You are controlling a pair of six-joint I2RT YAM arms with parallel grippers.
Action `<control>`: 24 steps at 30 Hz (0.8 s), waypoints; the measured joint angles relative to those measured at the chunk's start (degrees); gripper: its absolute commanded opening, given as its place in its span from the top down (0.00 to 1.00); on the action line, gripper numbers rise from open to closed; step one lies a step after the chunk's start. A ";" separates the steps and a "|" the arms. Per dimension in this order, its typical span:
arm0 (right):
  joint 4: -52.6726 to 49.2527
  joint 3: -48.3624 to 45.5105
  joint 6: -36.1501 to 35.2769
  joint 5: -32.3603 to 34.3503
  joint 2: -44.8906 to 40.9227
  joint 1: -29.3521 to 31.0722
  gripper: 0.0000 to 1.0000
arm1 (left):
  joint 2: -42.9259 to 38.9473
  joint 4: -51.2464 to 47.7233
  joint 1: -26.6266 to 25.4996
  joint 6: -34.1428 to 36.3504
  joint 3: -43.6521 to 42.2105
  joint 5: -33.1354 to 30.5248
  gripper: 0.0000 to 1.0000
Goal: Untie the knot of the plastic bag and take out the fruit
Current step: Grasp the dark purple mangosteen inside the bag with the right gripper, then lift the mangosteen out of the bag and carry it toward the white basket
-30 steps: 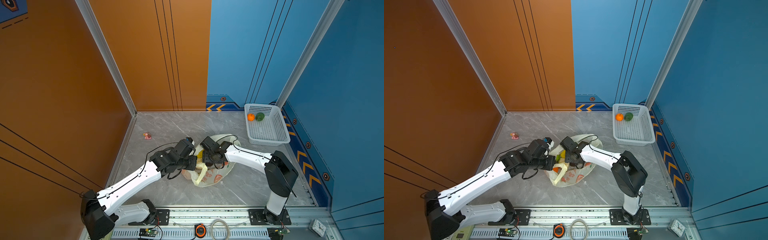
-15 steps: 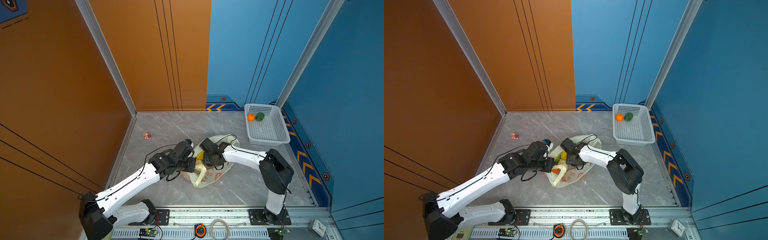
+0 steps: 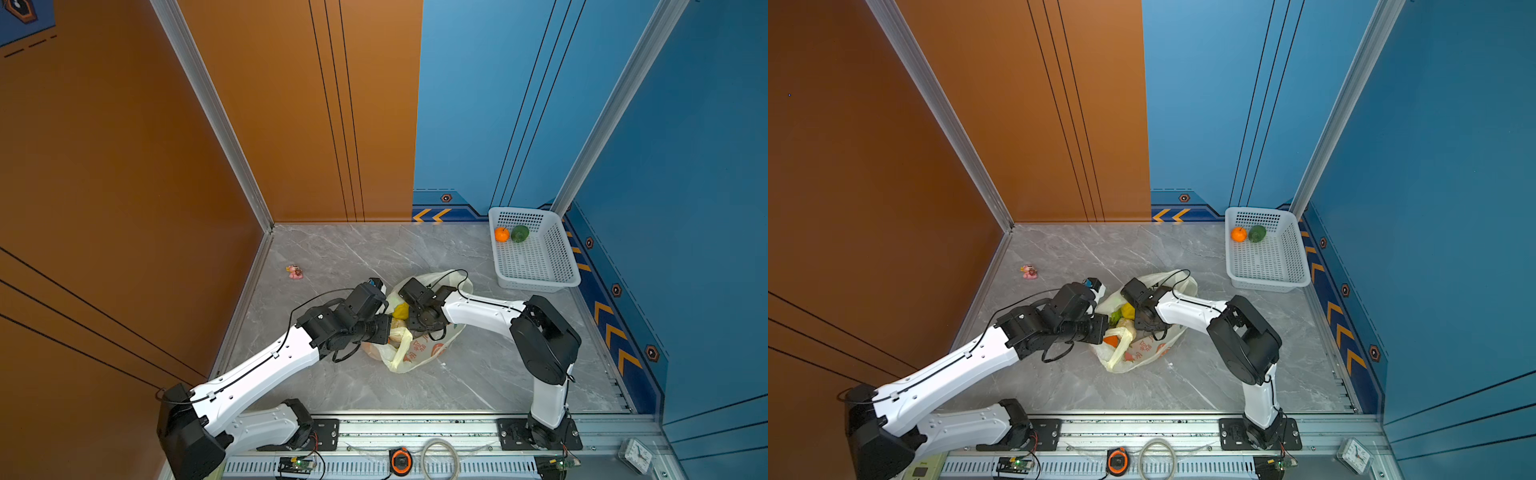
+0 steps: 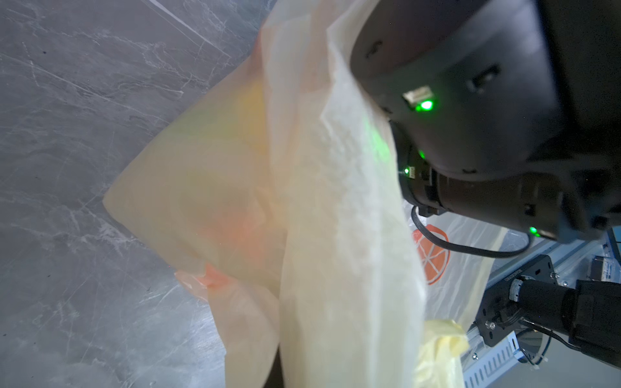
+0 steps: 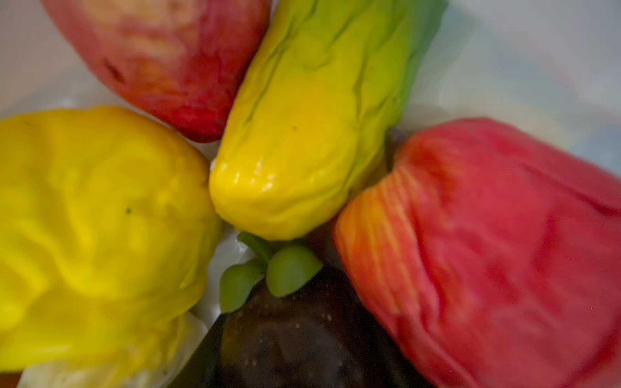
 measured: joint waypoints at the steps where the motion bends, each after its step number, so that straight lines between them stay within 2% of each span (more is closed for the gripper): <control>1: 0.42 -1.25 0.00 -0.13 -1.42 0.02 0.67 | -0.11 0.00 0.00 -0.15 0.00 -0.31 1.00; 9: 2.64 -6.25 -0.50 -3.30 -12.15 0.02 0.69 | -0.66 0.98 0.00 -0.46 0.00 -1.90 1.00; 24: 3.23 -6.21 -1.31 -7.74 -17.73 4.52 0.70 | -1.95 2.05 0.00 -0.63 -0.04 -4.44 1.00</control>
